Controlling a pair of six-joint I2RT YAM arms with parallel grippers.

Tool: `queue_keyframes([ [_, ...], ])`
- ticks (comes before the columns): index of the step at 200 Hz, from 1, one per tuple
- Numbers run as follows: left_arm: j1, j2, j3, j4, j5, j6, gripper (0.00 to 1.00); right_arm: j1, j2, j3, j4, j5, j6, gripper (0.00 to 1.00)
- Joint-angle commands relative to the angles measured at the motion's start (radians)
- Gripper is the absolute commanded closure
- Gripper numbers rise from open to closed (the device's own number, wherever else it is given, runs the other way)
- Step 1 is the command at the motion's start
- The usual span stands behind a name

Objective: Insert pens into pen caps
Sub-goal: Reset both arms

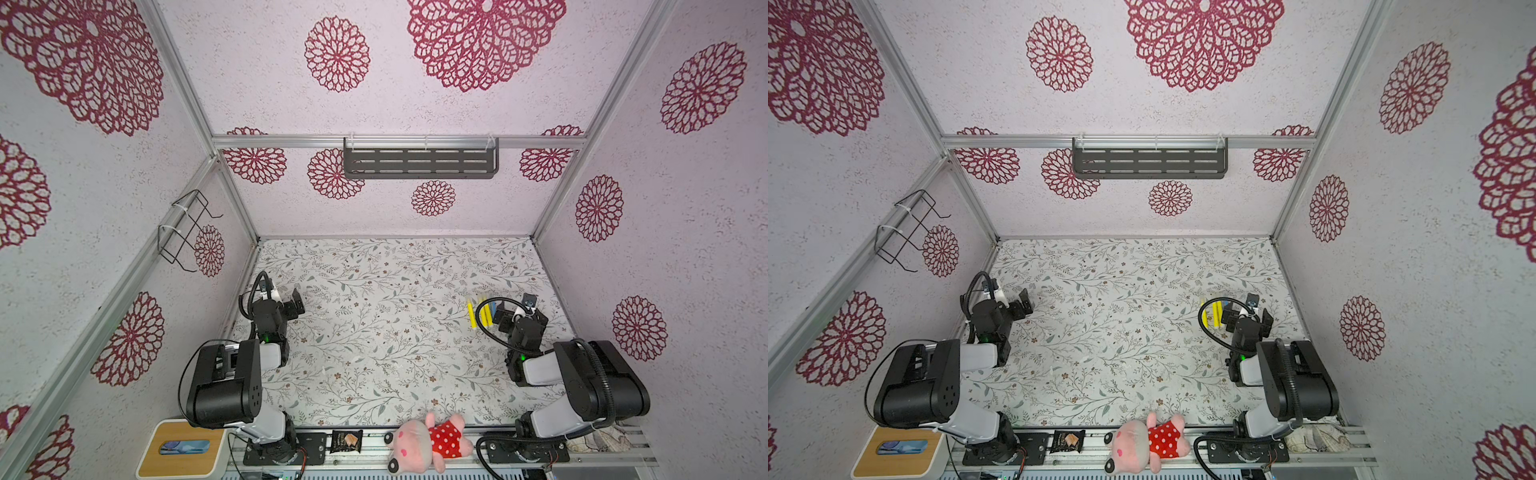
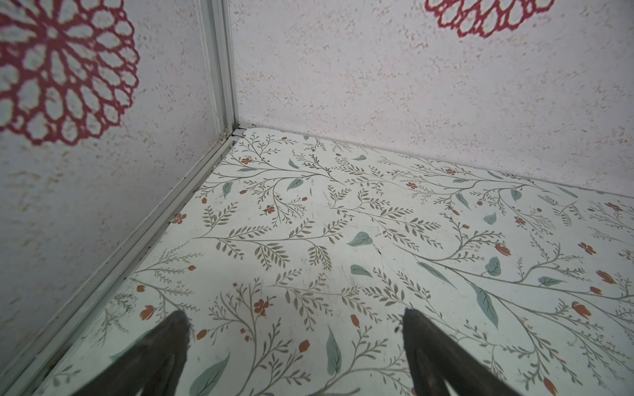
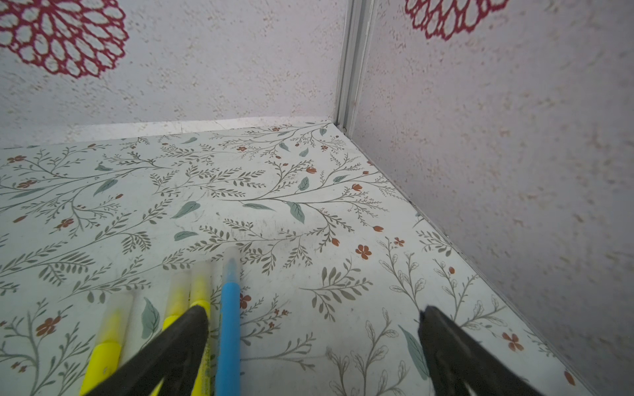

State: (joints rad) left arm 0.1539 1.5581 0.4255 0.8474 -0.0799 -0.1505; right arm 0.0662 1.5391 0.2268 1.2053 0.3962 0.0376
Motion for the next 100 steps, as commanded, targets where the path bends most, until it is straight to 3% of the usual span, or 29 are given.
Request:
queue_keyframes([
  [1,-0.006,0.001,0.013,0.002,-0.004,0.012,0.01,-0.003,0.001,0.016,0.031,0.009,0.009,0.01],
  [100,-0.01,0.001,0.015,0.0,-0.011,0.014,0.01,-0.003,0.002,0.016,0.03,0.007,0.007,0.01],
])
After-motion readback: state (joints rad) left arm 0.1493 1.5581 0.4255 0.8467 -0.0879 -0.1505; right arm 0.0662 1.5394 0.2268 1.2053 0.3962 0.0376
